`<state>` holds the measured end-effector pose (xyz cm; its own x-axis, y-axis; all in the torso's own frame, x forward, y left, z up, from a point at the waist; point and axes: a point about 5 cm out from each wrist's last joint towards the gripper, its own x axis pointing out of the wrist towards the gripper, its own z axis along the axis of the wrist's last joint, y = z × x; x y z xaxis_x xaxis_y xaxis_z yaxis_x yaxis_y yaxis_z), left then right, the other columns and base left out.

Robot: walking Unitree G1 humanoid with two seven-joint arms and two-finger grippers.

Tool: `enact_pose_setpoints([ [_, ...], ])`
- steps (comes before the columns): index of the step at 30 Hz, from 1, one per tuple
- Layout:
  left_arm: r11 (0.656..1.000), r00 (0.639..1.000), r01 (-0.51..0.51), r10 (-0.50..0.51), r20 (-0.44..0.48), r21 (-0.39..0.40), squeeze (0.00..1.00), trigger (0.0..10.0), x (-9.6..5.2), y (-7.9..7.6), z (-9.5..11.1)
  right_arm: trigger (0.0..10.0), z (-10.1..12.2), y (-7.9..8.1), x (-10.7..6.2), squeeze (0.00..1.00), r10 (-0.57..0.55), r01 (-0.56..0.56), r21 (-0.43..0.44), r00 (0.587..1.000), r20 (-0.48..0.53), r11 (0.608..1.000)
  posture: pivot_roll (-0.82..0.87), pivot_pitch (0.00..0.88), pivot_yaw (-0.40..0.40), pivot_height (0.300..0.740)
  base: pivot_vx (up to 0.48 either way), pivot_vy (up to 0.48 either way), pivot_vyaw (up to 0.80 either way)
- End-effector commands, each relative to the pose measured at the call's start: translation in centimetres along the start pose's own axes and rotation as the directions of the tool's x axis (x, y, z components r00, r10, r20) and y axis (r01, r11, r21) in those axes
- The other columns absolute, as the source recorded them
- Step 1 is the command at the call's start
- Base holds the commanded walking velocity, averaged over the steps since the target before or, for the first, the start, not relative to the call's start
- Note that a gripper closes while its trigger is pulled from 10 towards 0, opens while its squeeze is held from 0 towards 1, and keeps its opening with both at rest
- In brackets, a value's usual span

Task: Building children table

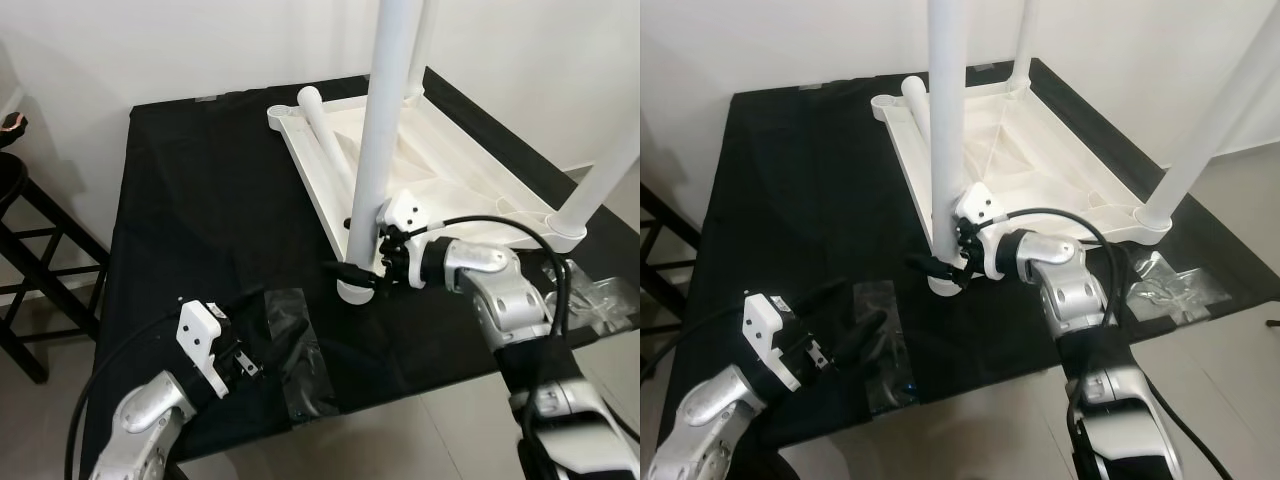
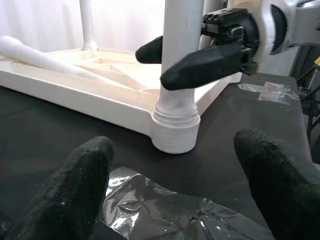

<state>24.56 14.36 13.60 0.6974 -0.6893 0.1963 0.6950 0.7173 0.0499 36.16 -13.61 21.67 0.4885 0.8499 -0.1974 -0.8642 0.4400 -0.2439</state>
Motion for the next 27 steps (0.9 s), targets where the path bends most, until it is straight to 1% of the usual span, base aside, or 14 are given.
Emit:
enact_pose_setpoints([
  [1, 1.000, 1.000, -0.007, 0.007, -0.016, -0.011, 0.00, 10.0, -0.3, -0.3, -0.6, 0.0, -0.3, -0.3, 0.2, 0.00, 0.025, -0.025, 0.025, 0.999, 0.026, 0.999, -0.01, 0.143, -0.031, 0.740, 0.000, 0.000, 0.00],
  [8, 1.000, 1.000, -0.011, 0.011, -0.015, -0.008, 0.00, 10.0, -0.3, -0.3, -0.5, 0.0, -1.7, -0.4, 0.2, 0.00, 0.053, -0.054, 0.076, 0.999, 0.013, 0.996, -0.01, 0.151, -0.038, 0.740, 0.000, 0.000, 0.00],
  [14, 1.000, 1.000, -0.014, 0.014, -0.012, -0.007, 0.00, 10.0, -0.2, -0.4, -0.5, 0.0, -2.3, -0.9, -0.4, 0.00, 0.034, -0.034, 0.064, 0.999, 0.005, 0.997, -0.02, 0.160, -0.039, 0.740, 0.000, 0.000, 0.00],
  [16, 1.000, 1.000, -0.014, 0.014, -0.009, -0.009, 0.00, 10.0, -0.2, -0.4, -0.4, 0.0, -2.3, -1.2, -0.8, 0.00, -0.016, 0.015, 0.052, 1.000, 0.007, 0.999, -0.04, 0.168, -0.043, 0.740, 0.000, 0.000, 0.00],
  [17, 1.000, 1.000, -0.014, 0.014, -0.008, -0.009, 0.00, 10.0, -0.3, -0.4, -0.4, 0.0, -2.5, -1.1, -0.7, 0.00, -0.126, 0.125, 0.073, 0.992, 0.007, 0.989, -0.04, 0.175, -0.048, 0.740, 0.000, 0.000, 0.00],
  [18, 1.000, 1.000, -0.014, 0.014, -0.008, -0.009, 0.00, 10.0, -0.3, -0.4, -0.4, 0.0, -2.5, -1.1, -0.7, 0.00, -0.126, 0.125, 0.073, 0.992, 0.007, 0.989, -0.04, 0.175, -0.048, 0.740, 0.000, 0.000, 0.00],
  [20, 1.000, 1.000, -0.014, 0.014, -0.008, -0.010, 0.00, 10.0, -0.4, -0.3, -0.3, 0.0, -3.1, -0.4, -0.2, 0.00, -0.350, 0.345, 0.156, 0.937, 0.007, 0.926, -0.05, 0.177, -0.048, 0.740, 0.000, 0.000, 0.00],
  [21, 1.000, 1.000, -0.015, 0.015, -0.008, -0.010, 0.00, 10.0, -0.4, -0.3, -0.3, 0.0, -3.7, 0.3, 0.1, 0.00, -0.455, 0.448, 0.201, 0.890, -0.014, 0.871, -0.05, 0.183, -0.047, 0.740, 0.000, 0.000, 0.00],
  [22, 1.000, 1.000, -0.016, 0.016, -0.008, -0.009, 0.00, 10.0, -0.5, -0.2, -0.2, 0.0, -5.0, 2.2, 0.7, 0.00, -0.522, 0.517, 0.282, 0.850, -0.063, 0.808, -0.06, 0.194, -0.039, 0.740, 0.000, 0.000, 0.00],
  [23, 1.000, 1.000, -0.016, 0.016, -0.008, -0.009, 0.00, 10.0, -0.5, -0.1, -0.1, 0.0, -6.5, 5.4, 1.5, 0.00, -0.521, 0.526, 0.355, 0.845, -0.119, 0.773, -0.06, 0.194, -0.039, 0.740, 0.000, 0.000, 0.00],
  [24, 1.000, 1.000, -0.016, 0.016, -0.009, -0.008, 0.00, 10.0, -0.5, 0.0, -0.1, 0.0, -7.8, 8.5, 2.1, 0.00, -0.528, 0.553, 0.371, 0.831, -0.178, 0.746, -0.06, 0.198, -0.027, 0.740, 0.000, 0.000, 0.00],
  [25, 1.000, 1.000, -0.016, 0.016, -0.009, -0.008, 0.00, 10.0, -0.5, 0.0, -0.1, 0.0, -7.8, 8.5, 2.1, 0.00, -0.528, 0.553, 0.371, 0.831, -0.178, 0.746, -0.06, 0.198, -0.027, 0.740, 0.000, 0.000, 0.00],
  [26, 1.000, 1.000, -0.015, 0.015, -0.012, -0.006, 0.00, 10.0, -0.5, 0.1, -0.1, 0.0, -7.1, 9.2, 2.1, 0.00, -0.547, 0.569, 0.283, 0.822, -0.158, 0.772, -0.06, 0.196, -0.024, 0.740, 0.000, 0.000, 0.00],
  [27, 1.000, 1.000, -0.014, 0.014, -0.014, -0.013, 0.00, 10.0, -0.5, 0.4, -0.2, 0.0, -7.1, 7.9, 2.0, 0.00, -0.561, 0.582, 0.267, 0.813, -0.158, 0.768, -0.10, 0.180, -0.005, 0.740, 0.000, 0.000, 0.00],
])
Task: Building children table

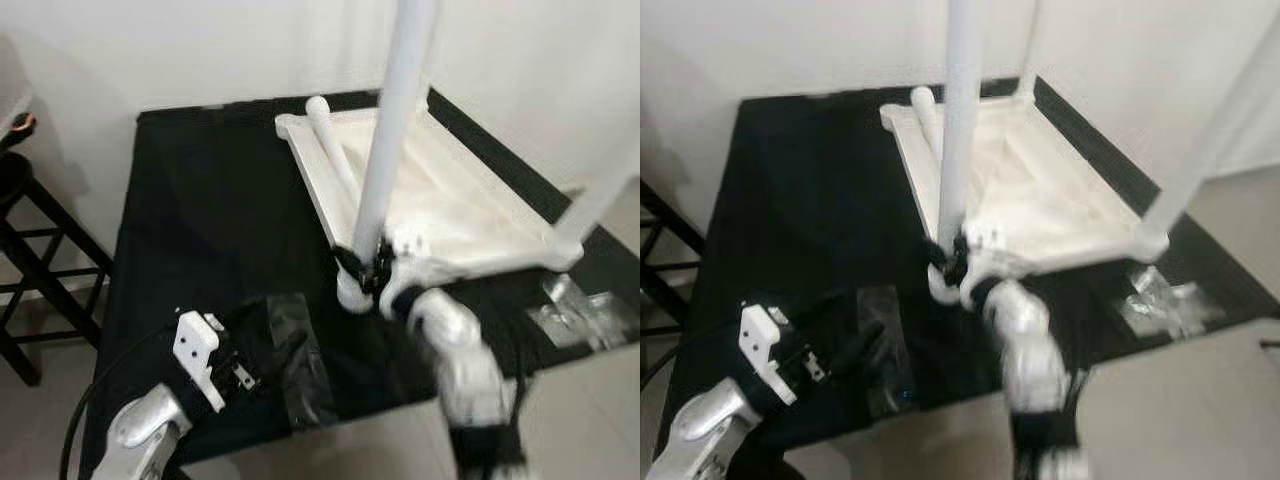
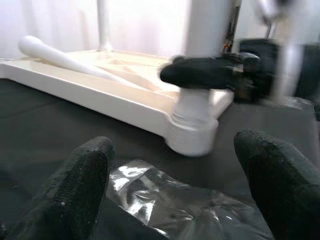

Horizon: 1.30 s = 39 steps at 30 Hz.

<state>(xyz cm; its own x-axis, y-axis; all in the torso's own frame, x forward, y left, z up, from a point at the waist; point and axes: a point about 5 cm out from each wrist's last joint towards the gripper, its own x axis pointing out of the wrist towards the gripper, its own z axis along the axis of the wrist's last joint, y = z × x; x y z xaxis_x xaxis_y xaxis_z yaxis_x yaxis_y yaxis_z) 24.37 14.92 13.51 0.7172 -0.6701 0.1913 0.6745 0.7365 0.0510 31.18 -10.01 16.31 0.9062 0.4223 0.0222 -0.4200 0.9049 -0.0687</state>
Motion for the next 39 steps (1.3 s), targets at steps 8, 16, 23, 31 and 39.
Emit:
enact_pose_setpoints([
  [8, 1.000, 1.000, 0.006, -0.006, -0.008, -0.007, 0.00, 10.0, 0.3, 0.3, -0.2, 0.0, -3.2, 0.4, 0.3, 0.00, 0.014, -0.020, -0.025, 0.978, -0.209, 0.999, -0.07, 0.169, -0.010, 0.740, 0.000, 0.000, 0.00],
  [16, 1.000, 1.000, 0.010, -0.010, -0.009, -0.010, 0.00, 10.0, 0.4, 0.3, -0.4, 10.0, 0.9, 0.8, 0.7, 1.00, 0.334, -0.331, 0.053, 0.939, -0.077, 0.942, -0.05, 0.153, 0.005, 0.740, 0.000, 0.000, 0.00],
  [23, 1.000, 1.000, 0.013, -0.013, -0.005, -0.013, 0.00, 10.0, 0.6, 0.1, -0.4, 10.0, 5.0, -2.5, 2.3, 0.00, 0.573, -0.572, -0.136, 0.819, -0.033, 0.809, -0.04, 0.144, -0.013, 0.740, 0.000, 0.000, 0.00],
  [31, 1.000, 1.000, 0.005, -0.005, -0.003, -0.006, 0.00, 10.0, 0.5, -0.2, -0.5, 10.0, 6.0, -3.7, 3.5, 0.00, 0.669, -0.673, -0.147, 0.739, -0.083, 0.725, -0.02, 0.139, -0.021, 0.740, 0.000, 0.000, 0.00],
  [39, 1.000, 1.000, 0.011, -0.011, -0.004, -0.010, 0.00, 10.0, 0.4, -0.4, -0.6, 0.0, 6.2, -4.6, 4.4, 0.00, 0.756, -0.763, -0.101, 0.646, -0.103, 0.638, -0.01, 0.138, -0.026, 0.740, 0.000, 0.000, 0.00],
])
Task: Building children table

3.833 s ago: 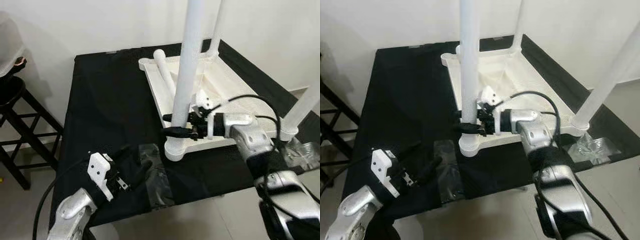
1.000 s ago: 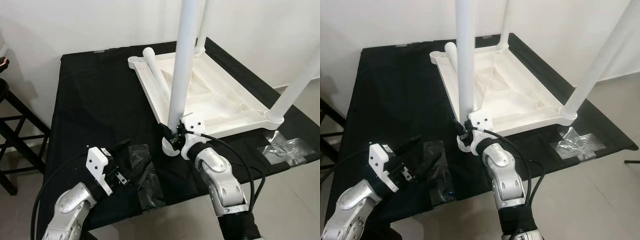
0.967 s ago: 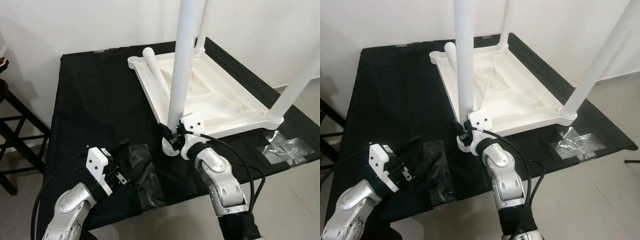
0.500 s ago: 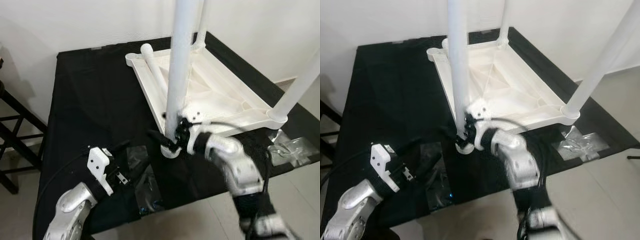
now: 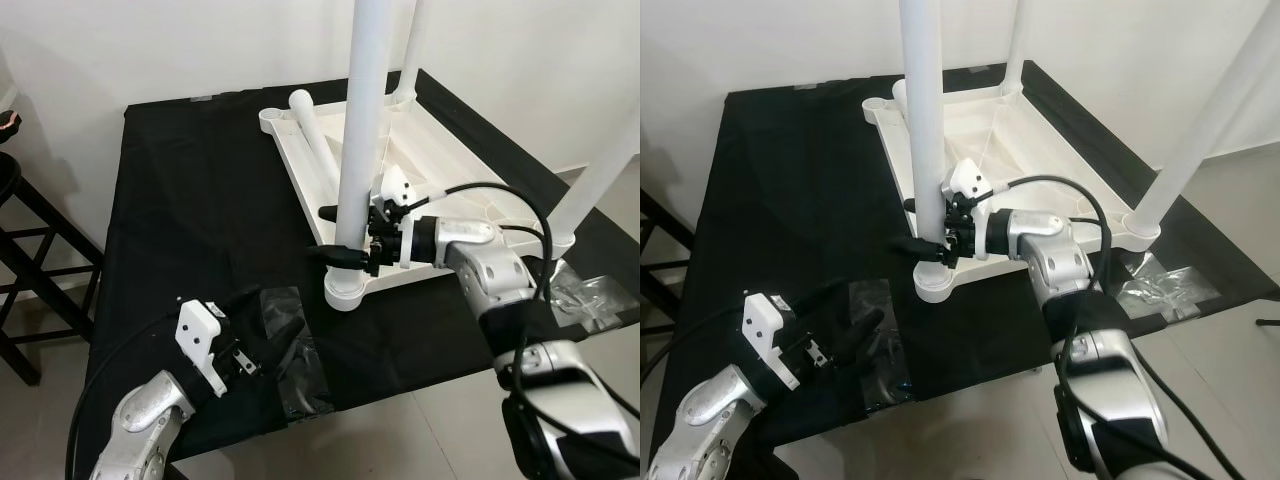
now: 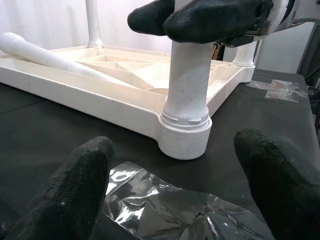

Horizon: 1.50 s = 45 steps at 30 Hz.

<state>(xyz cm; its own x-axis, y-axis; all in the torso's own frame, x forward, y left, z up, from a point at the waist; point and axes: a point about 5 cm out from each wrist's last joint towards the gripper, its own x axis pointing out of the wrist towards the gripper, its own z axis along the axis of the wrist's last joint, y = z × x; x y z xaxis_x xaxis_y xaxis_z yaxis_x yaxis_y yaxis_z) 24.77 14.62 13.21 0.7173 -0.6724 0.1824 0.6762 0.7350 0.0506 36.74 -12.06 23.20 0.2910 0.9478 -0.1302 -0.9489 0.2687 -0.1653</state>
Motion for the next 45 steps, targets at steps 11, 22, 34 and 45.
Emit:
enact_pose_setpoints([
  [11, 1.000, 1.000, 0.012, -0.012, 0.006, -0.015, 0.00, 10.0, -0.1, -0.7, -0.3, 0.0, -1.9, -0.4, -1.2, 0.00, -0.013, 0.014, 0.030, 0.999, -0.029, 0.999, -0.02, 0.137, -0.027, 0.740, 0.000, 0.000, 0.00],
  [22, 1.000, 1.000, 0.013, -0.013, 0.009, -0.020, 0.00, 10.0, -0.4, -0.2, 0.2, 0.0, -9.4, 6.2, 0.7, 0.00, -0.639, 0.670, 0.218, 0.742, -0.202, 0.709, -0.04, 0.180, -0.003, 0.740, 0.000, 0.000, 0.00],
  [34, 1.000, 1.000, -0.014, 0.014, 0.014, -0.015, 0.00, 10.0, -0.3, 0.3, 0.2, 4.5, -9.1, 7.3, 0.7, 0.00, -0.721, 0.749, 0.003, 0.639, -0.268, 0.662, -0.04, 0.166, -0.009, 0.740, 0.000, 0.000, 0.00],
  [45, 0.999, 1.000, 0.017, -0.017, 0.014, -0.027, 0.00, 10.0, 0.1, 0.0, 0.0, 10.0, -2.9, 4.5, 1.5, 0.96, -0.488, 0.488, 0.079, 0.872, -0.024, 0.869, -0.05, 0.146, -0.016, 0.740, 0.000, 0.000, 0.00],
])
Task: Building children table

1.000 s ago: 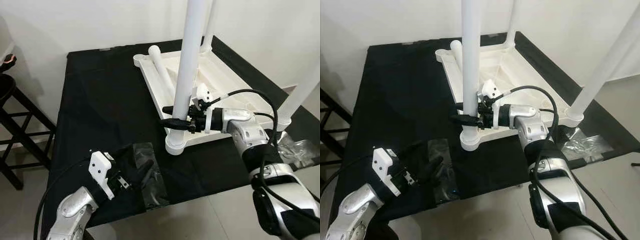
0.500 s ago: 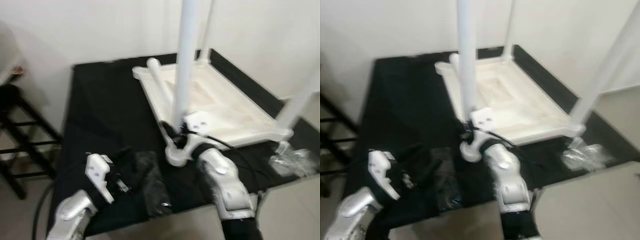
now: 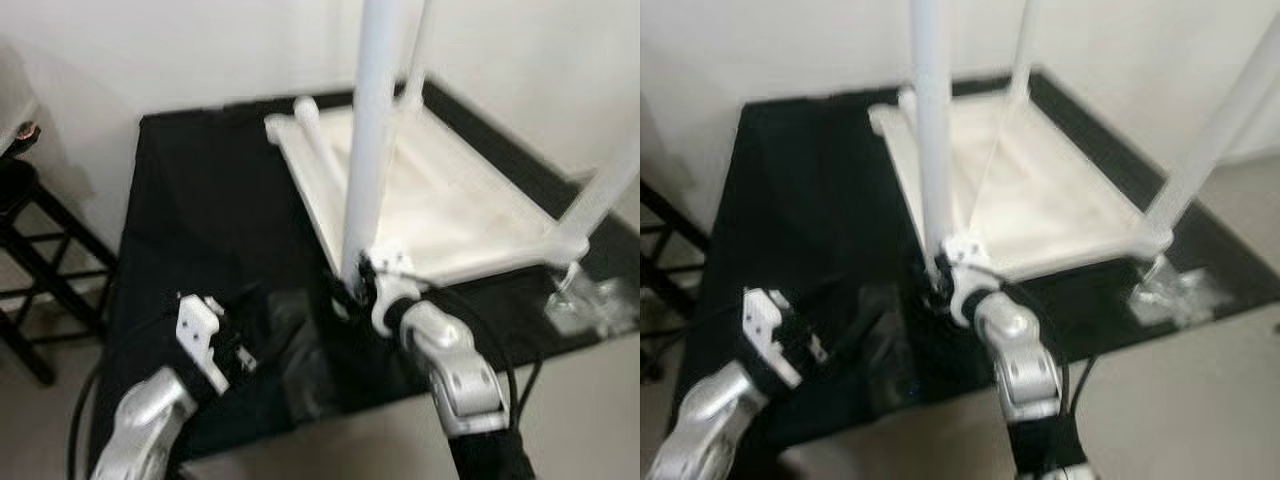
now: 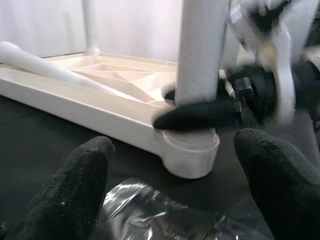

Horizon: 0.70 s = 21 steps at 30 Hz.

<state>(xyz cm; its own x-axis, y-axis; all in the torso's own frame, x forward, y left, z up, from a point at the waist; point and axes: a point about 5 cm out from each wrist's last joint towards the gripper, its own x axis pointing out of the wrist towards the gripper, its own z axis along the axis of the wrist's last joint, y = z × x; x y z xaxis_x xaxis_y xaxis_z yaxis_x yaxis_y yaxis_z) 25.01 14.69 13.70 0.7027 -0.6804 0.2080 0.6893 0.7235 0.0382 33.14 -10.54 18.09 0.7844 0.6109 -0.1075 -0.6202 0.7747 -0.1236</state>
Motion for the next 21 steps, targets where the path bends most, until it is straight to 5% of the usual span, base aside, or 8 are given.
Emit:
enact_pose_setpoints([
  [1, 1.000, 1.000, 0.002, -0.002, -0.013, -0.012, 0.00, 10.0, -0.1, -0.2, -0.5, 10.0, 1.4, 0.3, 0.3, 0.96, 0.096, -0.095, -0.017, 0.993, 0.063, 0.995, -0.05, 0.146, -0.016, 0.740, 0.000, 0.000, 0.00],
  [2, 1.000, 1.000, -0.002, 0.002, -0.009, -0.012, 0.00, 10.0, 0.0, -0.3, -0.5, 10.0, 2.1, 0.4, 0.5, 0.00, 0.220, -0.214, -0.109, 0.974, 0.049, 0.971, -0.04, 0.140, -0.024, 0.740, 0.000, 0.000, 0.00],
  [6, 1.000, 1.000, -0.014, 0.014, -0.006, -0.007, 0.00, 10.0, 0.0, -0.3, -0.5, 10.0, 2.4, 0.1, 1.0, 0.00, 0.370, -0.363, -0.194, 0.929, 0.001, 0.911, -0.03, 0.135, -0.027, 0.740, 0.000, 0.000, 0.00],
  [14, 1.000, 1.000, -0.015, 0.014, -0.008, -0.006, 0.00, 10.0, 0.0, -0.4, -0.6, 10.0, 3.7, -2.7, 2.4, 0.00, 0.365, -0.358, -0.160, 0.931, 0.012, 0.920, -0.02, 0.132, -0.031, 0.740, 0.000, 0.000, 0.00],
  [15, 1.000, 1.000, -0.013, 0.013, -0.009, -0.005, 0.00, 10.0, 0.0, -0.4, -0.6, 7.8, 4.0, -2.9, 2.5, 0.00, 0.368, -0.361, -0.153, 0.930, 0.023, 0.920, -0.02, 0.132, -0.031, 0.740, 0.000, 0.000, 0.00],
  [17, 1.000, 1.000, -0.012, 0.012, -0.010, -0.004, 0.00, 10.0, 0.0, -0.5, -0.6, 7.8, 4.1, -3.1, 2.6, 0.00, 0.377, -0.369, -0.148, 0.926, 0.030, 0.917, -0.02, 0.132, -0.031, 0.740, 0.000, 0.000, 0.00],
  [18, 1.000, 1.000, -0.012, 0.012, -0.010, -0.004, 0.00, 10.0, 0.0, -0.5, -0.6, 0.0, 4.1, -3.3, 2.6, 0.00, 0.379, -0.371, -0.137, 0.925, 0.036, 0.919, -0.03, 0.135, -0.035, 0.740, 0.000, 0.000, 0.00],
  [21, 1.000, 1.000, -0.014, 0.014, -0.009, -0.003, 0.00, 10.0, 0.0, -0.5, -0.6, 0.0, 4.0, -3.6, 2.5, 0.00, 0.390, -0.382, -0.132, 0.920, 0.034, 0.914, -0.03, 0.139, -0.041, 0.740, 0.000, 0.000, 0.00],
])
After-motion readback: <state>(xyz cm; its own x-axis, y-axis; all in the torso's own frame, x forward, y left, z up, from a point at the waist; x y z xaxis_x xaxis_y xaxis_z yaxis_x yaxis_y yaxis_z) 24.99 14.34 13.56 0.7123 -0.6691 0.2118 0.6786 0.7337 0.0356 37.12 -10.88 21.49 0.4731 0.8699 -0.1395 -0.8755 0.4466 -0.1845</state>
